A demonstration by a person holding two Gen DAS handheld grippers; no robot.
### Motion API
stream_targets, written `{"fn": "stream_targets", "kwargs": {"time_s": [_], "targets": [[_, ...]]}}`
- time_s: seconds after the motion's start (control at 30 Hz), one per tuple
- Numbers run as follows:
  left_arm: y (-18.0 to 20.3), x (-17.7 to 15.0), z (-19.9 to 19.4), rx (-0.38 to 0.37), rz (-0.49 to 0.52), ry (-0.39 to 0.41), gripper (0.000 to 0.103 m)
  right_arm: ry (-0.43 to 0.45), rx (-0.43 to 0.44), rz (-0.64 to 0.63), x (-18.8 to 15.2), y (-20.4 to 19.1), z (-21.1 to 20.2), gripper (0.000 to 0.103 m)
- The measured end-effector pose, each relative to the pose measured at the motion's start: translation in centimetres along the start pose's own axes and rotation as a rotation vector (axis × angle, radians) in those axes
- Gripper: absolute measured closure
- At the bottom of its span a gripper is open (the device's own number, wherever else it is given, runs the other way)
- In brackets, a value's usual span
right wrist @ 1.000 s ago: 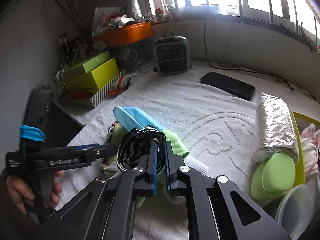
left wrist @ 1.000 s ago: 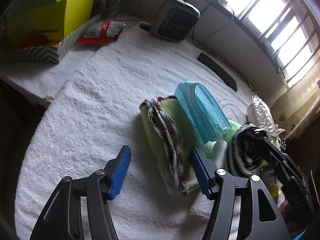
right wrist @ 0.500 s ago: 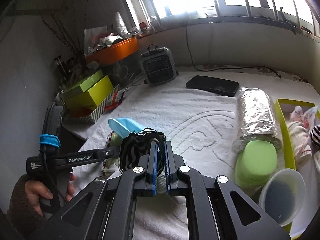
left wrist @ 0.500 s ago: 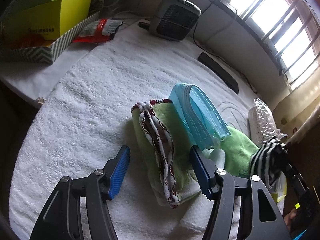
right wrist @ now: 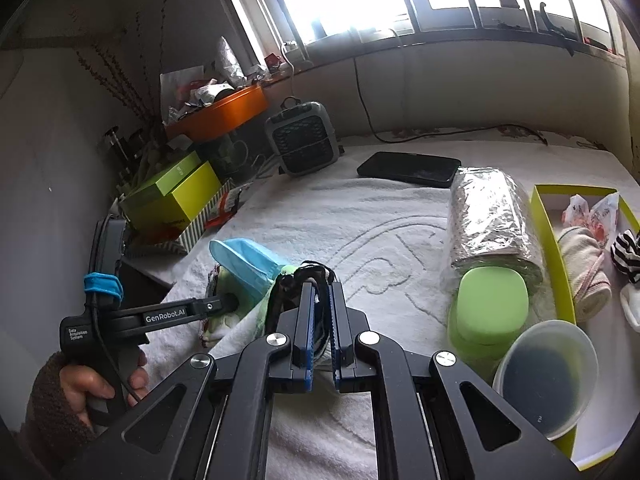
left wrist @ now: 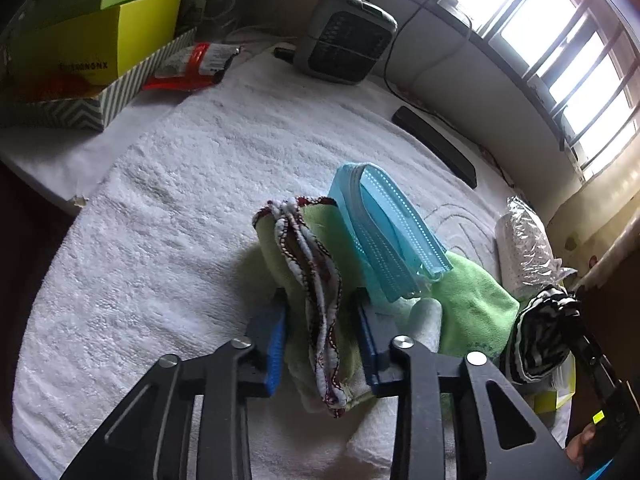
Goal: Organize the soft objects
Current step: 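Grasp the green towel with red-white trim with the left tool while the right tool holds the sock, then carry the green towel and striped sock over the yellow-rimmed box with both tools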
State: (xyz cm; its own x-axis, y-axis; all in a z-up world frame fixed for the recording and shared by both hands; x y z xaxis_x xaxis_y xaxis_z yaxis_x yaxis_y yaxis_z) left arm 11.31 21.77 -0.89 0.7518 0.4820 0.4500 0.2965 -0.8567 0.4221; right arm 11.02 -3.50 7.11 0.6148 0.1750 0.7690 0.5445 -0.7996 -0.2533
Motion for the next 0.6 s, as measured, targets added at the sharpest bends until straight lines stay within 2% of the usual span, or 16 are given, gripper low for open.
{"fn": "stream_targets", "kwargs": {"time_s": [0.17,0.23,0.6], "targets": [[-0.1,-0.1,-0.6,0.003,0.001,0.017,0.080,0.001,-0.001,0.003,-0.2,0.3,-0.3,0.096],[-0.1,-0.2,-1.0,0.004,0.001,0.027,0.084,0.002,-0.002,0.005,-0.2,0.4,-0.5,0.096],[0.0,-0.3,-3.0,-0.002,0.008,0.070,0.085,0.016,0.005,0.011,-0.2,0.8,-1.2,0.096]]}}
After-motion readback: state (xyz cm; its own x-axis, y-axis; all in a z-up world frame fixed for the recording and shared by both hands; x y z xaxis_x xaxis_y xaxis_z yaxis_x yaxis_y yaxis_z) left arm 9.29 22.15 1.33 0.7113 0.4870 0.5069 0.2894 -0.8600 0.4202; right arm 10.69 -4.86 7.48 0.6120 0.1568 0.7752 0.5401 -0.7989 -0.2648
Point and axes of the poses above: each gripper's, at about its wrist camera, not at the fingertips, and z roughly the way its jaws point, y to its right, x to its top, the point moved 3 cm from there along z, roughly the way its jaws point, and after that the axes turned 6 degrees about -z, right-handed, at the moved point
